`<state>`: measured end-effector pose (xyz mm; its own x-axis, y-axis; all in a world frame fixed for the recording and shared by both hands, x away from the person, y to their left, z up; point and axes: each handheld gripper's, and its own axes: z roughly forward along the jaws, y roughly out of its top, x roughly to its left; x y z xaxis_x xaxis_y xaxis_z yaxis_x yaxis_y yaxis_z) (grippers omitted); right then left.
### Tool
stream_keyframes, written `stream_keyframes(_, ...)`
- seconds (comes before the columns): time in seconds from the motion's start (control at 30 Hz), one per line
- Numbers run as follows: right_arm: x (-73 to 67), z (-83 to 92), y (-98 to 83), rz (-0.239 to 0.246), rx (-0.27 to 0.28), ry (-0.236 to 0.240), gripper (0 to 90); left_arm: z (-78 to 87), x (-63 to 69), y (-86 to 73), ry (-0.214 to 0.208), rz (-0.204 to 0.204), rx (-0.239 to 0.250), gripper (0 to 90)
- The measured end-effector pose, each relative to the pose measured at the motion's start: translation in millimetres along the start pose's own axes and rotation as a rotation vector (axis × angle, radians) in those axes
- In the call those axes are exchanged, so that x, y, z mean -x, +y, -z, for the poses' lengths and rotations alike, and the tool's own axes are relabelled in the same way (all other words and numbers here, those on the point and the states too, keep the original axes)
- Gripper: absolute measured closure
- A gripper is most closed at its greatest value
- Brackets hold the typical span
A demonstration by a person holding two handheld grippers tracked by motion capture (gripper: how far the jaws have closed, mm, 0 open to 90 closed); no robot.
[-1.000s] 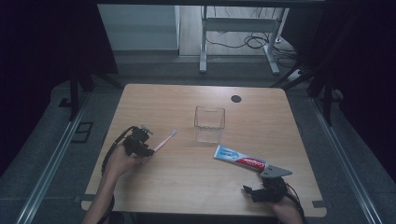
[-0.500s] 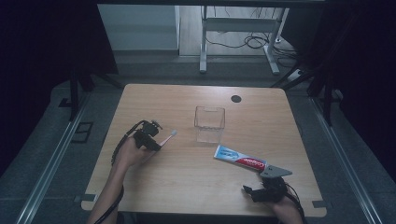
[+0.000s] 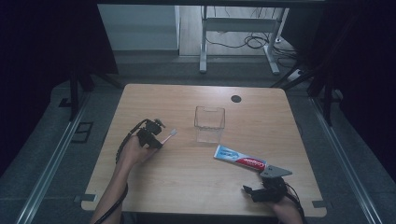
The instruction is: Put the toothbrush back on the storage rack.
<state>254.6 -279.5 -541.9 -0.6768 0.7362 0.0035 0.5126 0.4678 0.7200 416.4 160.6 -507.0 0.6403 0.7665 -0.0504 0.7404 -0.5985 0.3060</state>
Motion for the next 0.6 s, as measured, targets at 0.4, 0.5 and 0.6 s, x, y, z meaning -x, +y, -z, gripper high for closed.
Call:
stream_keyframes(0.4,0.1,0.1,0.1,0.001,-0.002,0.001,10.5,8.4,-3.8,-1.3,-0.026,0.036,0.059,78.8)
stream_keyframes(0.5,0.1,0.2,0.1,0.001,-0.002,0.000,10.5,13.9,-4.3,-1.9,-0.024,0.034,0.082,78.8)
stream_keyframes(0.6,0.1,0.2,0.1,0.001,-0.002,0.001,10.5,19.1,-5.4,-2.6,-0.035,0.035,0.106,78.7)
